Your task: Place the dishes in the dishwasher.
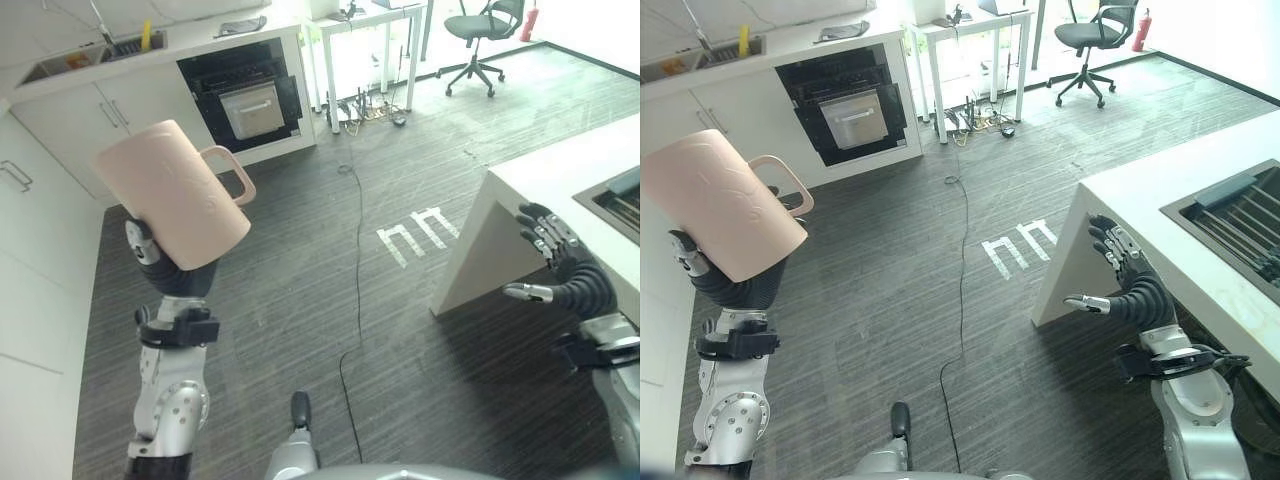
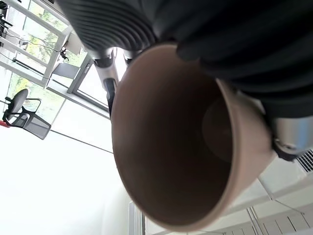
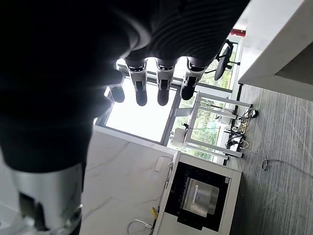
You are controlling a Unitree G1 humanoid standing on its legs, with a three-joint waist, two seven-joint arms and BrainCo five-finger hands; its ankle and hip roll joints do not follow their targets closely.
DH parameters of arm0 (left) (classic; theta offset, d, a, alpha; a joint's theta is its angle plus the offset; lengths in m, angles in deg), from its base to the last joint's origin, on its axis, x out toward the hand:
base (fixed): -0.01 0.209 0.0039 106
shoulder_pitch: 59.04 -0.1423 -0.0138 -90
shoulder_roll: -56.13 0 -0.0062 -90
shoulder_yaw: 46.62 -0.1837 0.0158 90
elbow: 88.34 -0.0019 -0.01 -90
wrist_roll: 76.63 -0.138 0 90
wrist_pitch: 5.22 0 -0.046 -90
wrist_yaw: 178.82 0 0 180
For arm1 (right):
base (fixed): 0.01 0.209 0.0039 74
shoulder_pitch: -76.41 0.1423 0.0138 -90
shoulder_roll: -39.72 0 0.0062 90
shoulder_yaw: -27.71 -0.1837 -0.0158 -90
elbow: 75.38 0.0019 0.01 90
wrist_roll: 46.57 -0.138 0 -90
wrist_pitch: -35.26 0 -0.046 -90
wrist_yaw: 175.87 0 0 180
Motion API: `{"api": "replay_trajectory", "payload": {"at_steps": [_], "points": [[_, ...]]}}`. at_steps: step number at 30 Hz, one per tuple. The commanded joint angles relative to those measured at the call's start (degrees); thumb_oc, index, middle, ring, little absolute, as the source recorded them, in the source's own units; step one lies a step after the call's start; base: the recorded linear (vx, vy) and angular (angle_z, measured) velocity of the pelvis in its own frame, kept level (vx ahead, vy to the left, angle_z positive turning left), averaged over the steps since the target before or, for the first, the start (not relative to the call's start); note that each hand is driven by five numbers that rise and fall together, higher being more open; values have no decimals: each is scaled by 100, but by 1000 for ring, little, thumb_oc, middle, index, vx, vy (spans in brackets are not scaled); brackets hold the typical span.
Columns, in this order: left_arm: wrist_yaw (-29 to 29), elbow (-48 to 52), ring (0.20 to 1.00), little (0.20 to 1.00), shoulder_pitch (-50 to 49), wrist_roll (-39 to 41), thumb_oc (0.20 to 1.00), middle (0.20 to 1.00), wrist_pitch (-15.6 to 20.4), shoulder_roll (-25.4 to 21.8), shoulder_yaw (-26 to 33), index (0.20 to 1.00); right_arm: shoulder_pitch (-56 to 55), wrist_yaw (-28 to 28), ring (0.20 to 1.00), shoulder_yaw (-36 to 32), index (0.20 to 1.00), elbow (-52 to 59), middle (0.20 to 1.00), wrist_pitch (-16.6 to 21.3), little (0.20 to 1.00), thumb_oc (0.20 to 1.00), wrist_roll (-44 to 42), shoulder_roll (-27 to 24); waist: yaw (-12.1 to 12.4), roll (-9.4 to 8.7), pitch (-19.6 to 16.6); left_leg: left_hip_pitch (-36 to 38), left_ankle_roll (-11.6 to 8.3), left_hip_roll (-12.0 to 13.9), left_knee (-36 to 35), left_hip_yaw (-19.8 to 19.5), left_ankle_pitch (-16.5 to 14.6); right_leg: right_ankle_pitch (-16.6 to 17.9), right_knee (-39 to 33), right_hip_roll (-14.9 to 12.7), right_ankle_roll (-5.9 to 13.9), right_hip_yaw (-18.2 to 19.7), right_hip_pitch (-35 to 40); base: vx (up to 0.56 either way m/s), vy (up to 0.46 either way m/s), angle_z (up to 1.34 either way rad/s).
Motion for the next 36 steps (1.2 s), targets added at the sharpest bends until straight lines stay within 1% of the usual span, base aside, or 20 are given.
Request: {"api": "replay_trajectory", "payload": {"at_steps": [1, 3, 4, 6, 8, 9, 10, 11, 13, 14, 16, 17, 19, 21, 26, 31, 32, 33, 35, 36], "points": [[-35, 469, 200, 200, 86, 158, 200, 200, 421, -474, 214, 200, 227, -78, 1000, -195, 1000, 475, 1000, 316, 1000, 1000, -403, 47, 207, -200, -398, 268, -78, -168, 42, 48, 287, -549, 271, -273, 410, -156, 245, 460, 521, -42], [-22, 528, 200, 200, 158, 0, 200, 200, 388, -495, 208, 200, 176, -55, 1000, -198, 1000, 548, 1000, 326, 1000, 1000, -425, 183, 296, -286, -478, 353, 104, -456, 42, -173, 225, -70, 749, -519, 688, -227, 35, 357, 415, -37], [28, 579, 200, 200, 210, -202, 200, 200, 348, -485, 197, 200, 187, 52, 1000, -218, 1000, 615, 1000, 269, 1000, 1000, -503, 244, 322, -336, -512, 452, 199, -597, 42, -249, 188, 345, 1199, -641, 808, -303, -178, 357, 405, -7], [94, 619, 200, 200, 287, -366, 200, 200, 226, -507, 179, 200, 212, 189, 1000, -202, 1000, 639, 1000, 266, 1000, 1000, -432, 431, 359, -329, -545, 543, 293, -739, 42, -420, 152, 756, 2134, -680, 840, -361, -536, 357, 405, 70], [84, 561, 200, 200, 366, -443, 200, 200, 170, -541, 174, 200, 250, 302, 1000, -107, 1000, 620, 1000, 138, 1000, 1000, -236, 613, 322, -181, -530, 791, 365, -817, 42, -548, 20, 1144, 3503, -626, 785, -315, -1306, 330, 391, 80], [47, 548, 200, 200, 421, -415, 200, 200, 161, -548, 187, 200, 259, 268, 1000, -50, 1000, 560, 1000, 156, 1000, 1000, -85, 651, 280, -153, -487, 904, 390, -842, 42, -554, -27, 872, 3375, -557, 682, -411, -1588, 174, 208, 37], [47, 548, 200, 200, 421, -415, 200, 200, 161, -548, 187, 200, 259, 268, 1000, -50, 1000, 560, 1000, 156, 1000, 1000, -85, 651, 280, -153, -487, 904, 390, -842, 42, -554, -27, 872, 3375, -557, 682, -411, -1588, 258, 129, 28], [-10, 522, 200, 200, 596, -387, 200, 200, 160, -607, 159, 200, 258, 301, 1000, -72, 1000, 532, 1000, 174, 1000, 1000, -34, 562, 255, -191, -423, 1046, 380, -883, 42, -530, -128, 431, 2529, -498, 601, -797, -1620, 219, 49, 41], [-118, 486, 200, 200, 745, -457, 200, 200, 217, -607, 44, 200, 410, 417, 1000, -53, 1000, 425, 1000, 232, 1000, 1000, -143, 493, 243, -219, -305, 1172, 320, -806, 42, -431, -235, 417, 1648, -549, 552, -1206, -1556, 220, 14, 51], [-180, 469, 200, 200, 765, -468, 200, 200, 250, -596, -5, 200, 457, 464, 1000, -38, 1000, 382, 1000, 272, 1000, 1000, -189, 470, 205, -235, -264, 1233, 306, -802, 42, -393, -295, 481, 1212, -509, 556, -1214, -1573, 180, -19, 38], [-229, 465, 200, 200, 776, -434, 200, 200, 259, -585, -49, 200, 458, 473, 1000, -31, 1000, 356, 1000, 301, 1000, 1000, -206, 465, 138, -240, -238, 1288, 308, -814, 42, -409, -362, 558, 775, -437, 563, -1071, -1616, 192, -39, 37], [-267, 452, 200, 200, 813, -471, 200, 200, 234, -497, -172, 200, 330, 469, 1000, -62, 1000, 425, 1000, 255, 1000, 1000, -204, 459, -148, -232, -190, 1422, 417, -916, 42, -614, -482, 1020, 114, -317, 641, -332, -2060, 344, -104, 52], [-256, 435, 200, 200, 829, -584, 200, 200, 263, -470, -278, 200, 177, 432, 1000, -146, 1000, 424, 1000, 305, 1000, 1000, -268, 519, -336, -176, -134, 1601, 509, -947, 42, -852, -616, 1254, -36, -302, 694, 243, -2456, 398, -182, 46], [-248, 435, 200, 200, 775, -536, 200, 200, 288, -543, -240, 200, 46, 330, 1000, -226, 1000, 437, 1000, 381, 1000, 1000, -387, 555, -405, -142, -90, 1737, 537, -924, 42, -915, -705, 1278, -53, -299, 718, 379, -2534, 325, -225, 99], [-179, 462, 200, 200, 643, -537, 200, 200, 300, -576, -113, 200, 71, 195, 1000, -125, 1000, 476, 1000, 370, 1000, 1000, -443, 610, -344, -171, -207, 2009, 467, -843, 42, -907, -989, 1247, -75, -346, 741, 316, -2227, 361, -324, -12], [-256, 540, 200, 200, 454, -429, 200, 200, 272, -541, -20, 200, 239, 355, 1000, 50, 1000, 568, 1000, 120, 1000, 1000, -310, 538, -280, -220, -344, 2328, 229, -669, 194, -786, -1201, 1218, -75, -261, 541, 137, -1915, 386, -405, 21], [-257, 577, 200, 200, 348, -494, 200, 200, 274, -484, -3, 200, 217, 284, 1000, 55, 1000, 600, 1000, 117, 1000, 1000, -371, 513, -280, -239, -395, 2277, -16, -516, 840, -712, -987, 1125, -75, -114, 345, -57, -1759, 359, -457, 31], [-263, 579, 200, 200, 321, -478, 200, 200, 266, -474, 17, 200, 189, 262, 1000, 36, 1000, 599, 1000, 110, 1000, 1000, -388, 480, -282, -249, -396, 2175, -78, -482, 1109, -705, -850, 1081, -75, -71, 293, -77, -1707, 483, -612, 25], [-154, 501, 200, 200, 206, -413, 200, 200, 285, -393, 85, 200, 119, 197, 1000, 10, 1000, 530, 1000, 148, 1000, 1000, -406, 443, -246, -358, -327, 1573, -147, -466, 2633, -663, -555, 895, -75, 21, 95, -67, -1412, 298, -420, -3], [-77, 498, 200, 200, 126, -380, 200, 200, 277, -343, 103, 200, 88, 159, 1000, -4, 1000, 514, 1000, 181, 1000, 1000, -424, 439, -205, -416, -258, 1209, -102, -609, 3339, -688, -521, 860, -63, 41, 11, -30, -1291, 235, -363, -38]]}}
